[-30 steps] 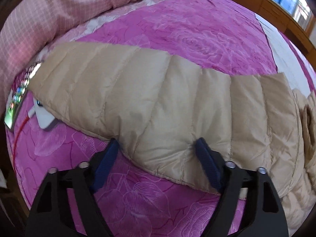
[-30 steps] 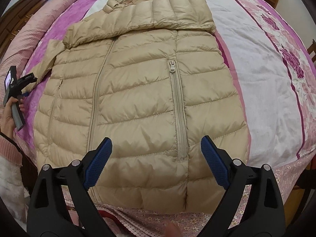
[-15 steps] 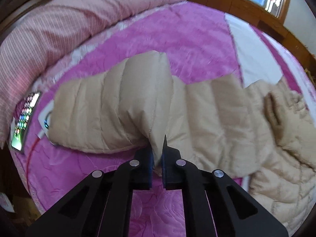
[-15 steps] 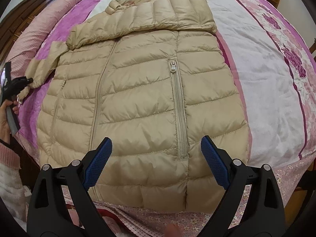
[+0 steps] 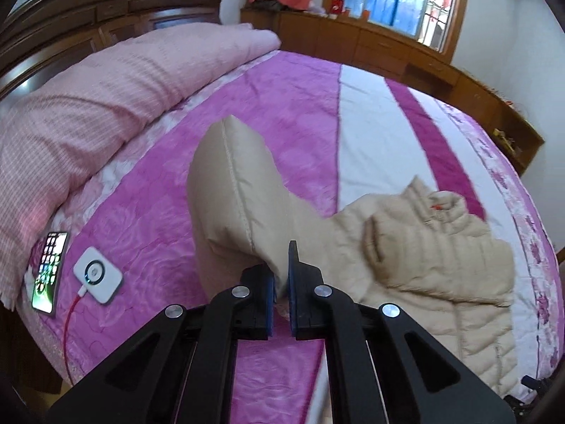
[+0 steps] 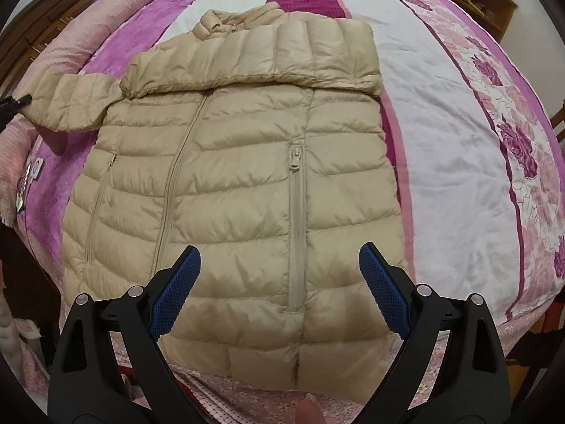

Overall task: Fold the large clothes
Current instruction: 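Lift the sleeve and lay it across the jacket body, open left tool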

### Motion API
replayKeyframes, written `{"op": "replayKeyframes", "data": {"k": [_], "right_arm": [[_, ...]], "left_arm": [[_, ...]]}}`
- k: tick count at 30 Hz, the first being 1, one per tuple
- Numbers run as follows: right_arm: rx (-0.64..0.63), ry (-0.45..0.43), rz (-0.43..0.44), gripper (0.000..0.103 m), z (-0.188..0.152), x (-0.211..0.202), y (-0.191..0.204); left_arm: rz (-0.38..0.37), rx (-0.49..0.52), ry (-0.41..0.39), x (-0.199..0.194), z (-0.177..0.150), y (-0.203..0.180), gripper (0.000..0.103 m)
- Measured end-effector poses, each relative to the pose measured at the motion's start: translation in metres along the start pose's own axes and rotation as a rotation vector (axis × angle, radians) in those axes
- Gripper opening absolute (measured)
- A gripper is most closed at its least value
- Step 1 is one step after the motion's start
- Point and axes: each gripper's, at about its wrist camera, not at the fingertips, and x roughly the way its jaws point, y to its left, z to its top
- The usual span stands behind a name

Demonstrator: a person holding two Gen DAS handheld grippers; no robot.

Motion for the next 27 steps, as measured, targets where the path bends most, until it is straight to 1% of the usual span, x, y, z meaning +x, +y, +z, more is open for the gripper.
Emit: {"op": "replayKeyframes", "data": {"k": [4,13,24,27], "right_arm": [[0.008,0.005,0.011,0.091,0.001,0.0,-0.007],[0.058,-0.008,0.023,0.091,0.002,0.001,-0.027],[0.071,-0.037,0.005,0.091,0.009,-0.003,-0.046],[0.078,-0.04,0.008,0.091,0.009,-0.002,-0.048]], "left_arm": [[-0.045,0.037,-0.013,-0.007,0.007,-0.027,0.006],[-0.132,0.087,-0.025,-0.015,0.012,-0.082,0.006],[-0.217,0.136,0.007,-0.011,0.004,-0.151,0.006],[-0.229,0.159,0.015,-0.007,-0.001,-0.167,0.006]]}}
